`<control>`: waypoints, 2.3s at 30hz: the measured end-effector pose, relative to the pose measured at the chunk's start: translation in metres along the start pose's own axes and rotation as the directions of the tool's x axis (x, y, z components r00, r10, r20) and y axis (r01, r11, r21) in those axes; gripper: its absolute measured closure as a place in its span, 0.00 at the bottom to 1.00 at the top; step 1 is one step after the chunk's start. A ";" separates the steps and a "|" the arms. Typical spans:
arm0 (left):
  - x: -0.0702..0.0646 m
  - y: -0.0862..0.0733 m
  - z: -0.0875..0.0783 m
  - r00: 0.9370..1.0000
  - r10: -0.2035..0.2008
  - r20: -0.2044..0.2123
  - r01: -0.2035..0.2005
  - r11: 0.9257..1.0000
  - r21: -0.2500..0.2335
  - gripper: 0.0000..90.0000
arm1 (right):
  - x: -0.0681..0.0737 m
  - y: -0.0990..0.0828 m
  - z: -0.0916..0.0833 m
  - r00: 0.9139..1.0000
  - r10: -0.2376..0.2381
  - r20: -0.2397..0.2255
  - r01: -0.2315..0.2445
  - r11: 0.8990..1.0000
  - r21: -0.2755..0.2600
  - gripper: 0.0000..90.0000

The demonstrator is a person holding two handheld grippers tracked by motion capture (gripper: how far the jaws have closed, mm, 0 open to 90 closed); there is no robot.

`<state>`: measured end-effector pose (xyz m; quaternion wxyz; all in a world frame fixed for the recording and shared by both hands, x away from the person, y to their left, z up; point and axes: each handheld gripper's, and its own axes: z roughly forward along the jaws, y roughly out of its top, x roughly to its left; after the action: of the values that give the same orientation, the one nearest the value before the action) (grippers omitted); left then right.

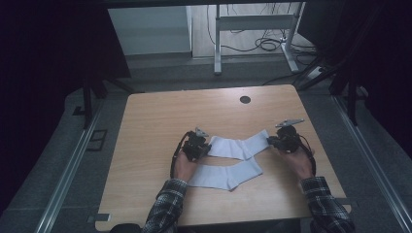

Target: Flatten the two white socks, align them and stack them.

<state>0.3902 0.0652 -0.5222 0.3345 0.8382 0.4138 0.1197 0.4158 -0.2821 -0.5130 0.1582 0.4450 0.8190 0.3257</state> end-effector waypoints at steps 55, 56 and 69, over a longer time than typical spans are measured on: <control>-0.026 -0.101 -0.102 1.000 -0.001 0.003 0.001 0.996 -0.084 0.93 | 0.094 -0.027 -0.047 0.968 -0.194 -0.158 0.195 0.981 -0.007 0.89; -0.027 -0.102 -0.101 1.000 0.000 0.000 0.000 0.997 -0.080 0.93 | 0.094 -0.028 -0.046 0.969 -0.192 -0.158 0.195 0.981 0.005 0.89; -0.031 -0.106 -0.086 0.992 0.036 -0.123 -0.037 0.999 -0.010 0.63 | 0.091 -0.039 -0.034 0.972 -0.197 -0.127 0.210 0.973 0.094 0.73</control>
<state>0.2643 0.1270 -0.5254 0.3115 0.8346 0.4174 0.1796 0.3224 -0.2355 -0.5117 0.1186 0.3467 0.8845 0.2888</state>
